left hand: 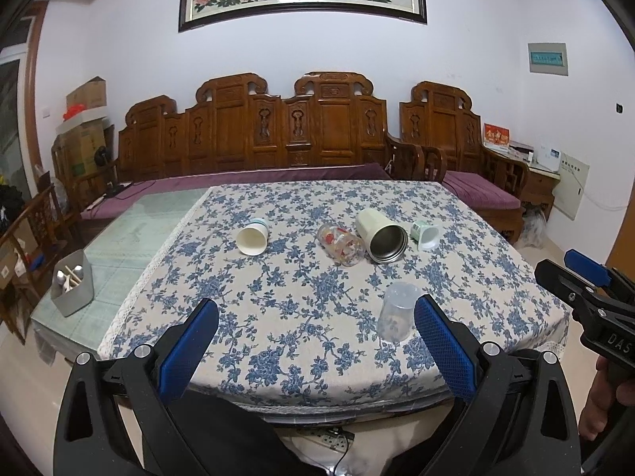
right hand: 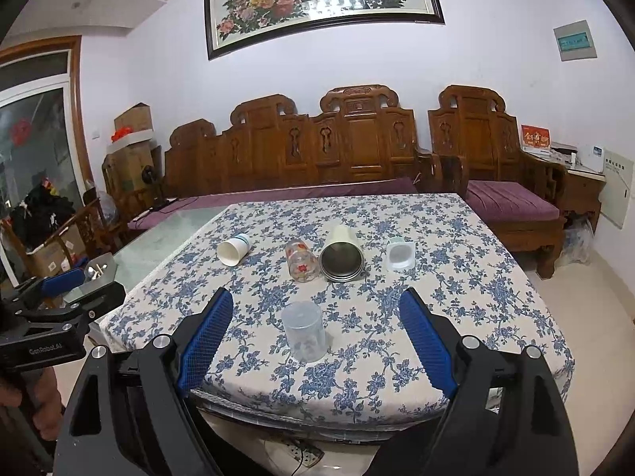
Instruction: Flip cup upside down
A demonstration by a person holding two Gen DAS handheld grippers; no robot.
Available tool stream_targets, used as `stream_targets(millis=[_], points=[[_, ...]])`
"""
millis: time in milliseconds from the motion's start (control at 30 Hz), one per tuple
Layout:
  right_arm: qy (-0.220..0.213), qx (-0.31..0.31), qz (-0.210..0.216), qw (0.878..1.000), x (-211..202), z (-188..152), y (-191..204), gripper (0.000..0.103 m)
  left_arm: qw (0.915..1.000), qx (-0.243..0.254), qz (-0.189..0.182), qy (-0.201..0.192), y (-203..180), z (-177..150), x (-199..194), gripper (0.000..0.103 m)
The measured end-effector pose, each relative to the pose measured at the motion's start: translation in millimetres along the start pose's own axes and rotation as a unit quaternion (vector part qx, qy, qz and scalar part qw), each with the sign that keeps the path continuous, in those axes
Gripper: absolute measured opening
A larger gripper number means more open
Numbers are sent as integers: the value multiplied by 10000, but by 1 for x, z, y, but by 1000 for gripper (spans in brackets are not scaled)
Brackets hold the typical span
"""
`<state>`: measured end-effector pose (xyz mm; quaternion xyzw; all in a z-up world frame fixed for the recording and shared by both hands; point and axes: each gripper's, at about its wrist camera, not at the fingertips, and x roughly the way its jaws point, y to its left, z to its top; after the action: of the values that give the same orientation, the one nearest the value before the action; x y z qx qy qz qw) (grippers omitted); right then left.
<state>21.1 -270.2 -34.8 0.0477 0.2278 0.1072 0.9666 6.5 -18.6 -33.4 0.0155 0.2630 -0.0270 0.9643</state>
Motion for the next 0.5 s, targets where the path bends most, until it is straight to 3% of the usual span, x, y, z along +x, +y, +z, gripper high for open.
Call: stream_targets(millis=[500], points=[[1, -27, -2, 10000, 1, -1, 0, 88, 10000, -32, 45, -41, -1, 3, -4, 95]])
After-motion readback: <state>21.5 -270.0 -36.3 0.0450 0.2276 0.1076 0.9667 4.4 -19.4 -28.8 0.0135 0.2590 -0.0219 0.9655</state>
